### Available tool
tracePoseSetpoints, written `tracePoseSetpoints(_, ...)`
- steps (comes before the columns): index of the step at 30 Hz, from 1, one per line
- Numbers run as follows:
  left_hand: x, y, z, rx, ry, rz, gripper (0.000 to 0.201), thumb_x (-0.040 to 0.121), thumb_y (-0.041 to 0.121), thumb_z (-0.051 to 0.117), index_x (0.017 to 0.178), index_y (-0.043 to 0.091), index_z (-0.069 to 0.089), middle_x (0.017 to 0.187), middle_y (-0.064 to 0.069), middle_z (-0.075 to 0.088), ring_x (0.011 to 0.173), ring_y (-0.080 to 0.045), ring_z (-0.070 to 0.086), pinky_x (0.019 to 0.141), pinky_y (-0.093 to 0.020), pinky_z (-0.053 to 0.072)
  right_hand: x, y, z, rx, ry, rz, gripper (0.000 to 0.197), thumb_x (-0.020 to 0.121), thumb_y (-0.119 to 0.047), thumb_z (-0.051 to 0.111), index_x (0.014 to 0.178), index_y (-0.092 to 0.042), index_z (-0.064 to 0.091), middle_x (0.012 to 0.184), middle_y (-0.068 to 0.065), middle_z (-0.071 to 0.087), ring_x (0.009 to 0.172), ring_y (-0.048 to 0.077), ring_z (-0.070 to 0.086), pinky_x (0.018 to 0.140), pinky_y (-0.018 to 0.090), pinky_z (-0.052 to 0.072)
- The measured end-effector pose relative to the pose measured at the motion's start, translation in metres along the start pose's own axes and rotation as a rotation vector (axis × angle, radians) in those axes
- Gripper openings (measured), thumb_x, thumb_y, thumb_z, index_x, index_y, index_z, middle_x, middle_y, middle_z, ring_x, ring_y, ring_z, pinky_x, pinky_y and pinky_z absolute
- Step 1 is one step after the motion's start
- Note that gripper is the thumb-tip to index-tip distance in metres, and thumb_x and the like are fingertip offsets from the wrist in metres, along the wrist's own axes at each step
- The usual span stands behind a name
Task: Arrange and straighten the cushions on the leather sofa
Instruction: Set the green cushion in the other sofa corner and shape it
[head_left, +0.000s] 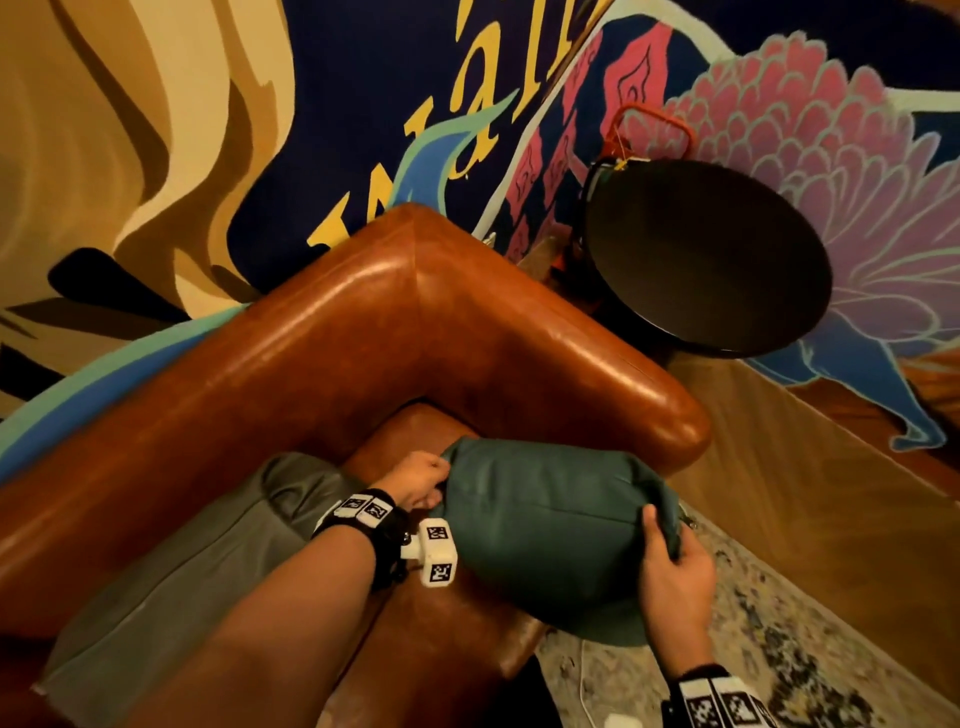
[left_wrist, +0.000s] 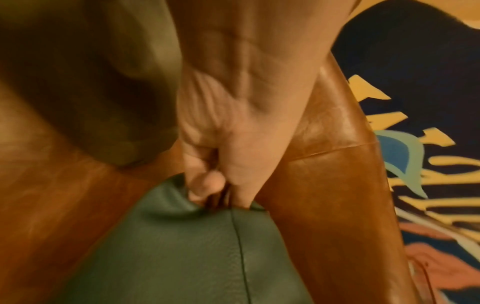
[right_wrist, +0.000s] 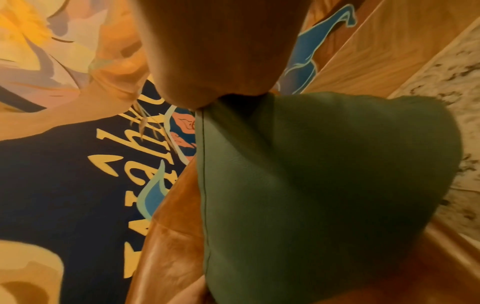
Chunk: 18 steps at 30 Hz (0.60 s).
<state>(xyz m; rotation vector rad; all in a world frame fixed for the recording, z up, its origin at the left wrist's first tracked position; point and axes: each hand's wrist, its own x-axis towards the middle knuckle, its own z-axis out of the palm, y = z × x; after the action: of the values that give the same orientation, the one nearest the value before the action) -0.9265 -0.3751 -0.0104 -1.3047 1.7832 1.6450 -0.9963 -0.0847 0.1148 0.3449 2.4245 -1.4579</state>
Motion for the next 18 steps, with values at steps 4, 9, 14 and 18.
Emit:
tracePoseSetpoints(4,-0.014,0.013,0.013,0.267,-0.104,-0.033,0.031,0.097,0.01,0.054,0.066,0.007,0.053,0.054,-0.011,0.055,0.04,-0.016,0.05,0.038,-0.021,0.039,0.005,0.016,-0.006,-0.01,0.019,0.029,0.025,0.096,-0.035,0.064,0.079,-0.017,0.067,0.08,0.003,0.069,0.079,0.016,0.064,0.073,0.036,0.049)
tracePoseSetpoints(9,-0.015,0.005,0.026,0.436,-0.081,-0.007,0.029,0.093,0.015,0.063,0.116,-0.002,0.064,0.119,-0.022,0.067,0.098,-0.029,0.064,0.092,-0.041,0.052,-0.003,0.02,0.003,-0.042,0.053,-0.026,0.027,0.095,-0.035,0.066,0.076,-0.017,0.063,0.073,0.007,0.066,0.074,0.026,0.062,0.069,0.037,0.048)
tracePoseSetpoints(14,-0.019,0.035,-0.019,0.215,0.142,0.189,0.029,0.091,0.023,0.064,0.065,0.01,0.06,0.062,-0.005,0.056,0.057,-0.017,0.049,0.058,-0.029,0.039,0.005,-0.002,-0.02,-0.005,0.119,-0.121,0.041,0.094,-0.03,0.067,0.064,-0.01,0.049,0.062,0.009,0.05,0.062,0.027,0.048,0.058,0.039,0.036)
tracePoseSetpoints(18,-0.038,0.074,-0.054,0.192,0.314,0.38,0.021,0.098,0.016,0.052,0.094,0.003,0.067,0.087,-0.011,0.064,0.082,-0.019,0.056,0.071,-0.033,0.041,0.022,0.001,-0.025,-0.076,0.085,-0.132,0.023,0.093,-0.031,0.069,0.083,-0.01,0.066,0.078,0.008,0.066,0.074,0.026,0.061,0.068,0.041,0.049)
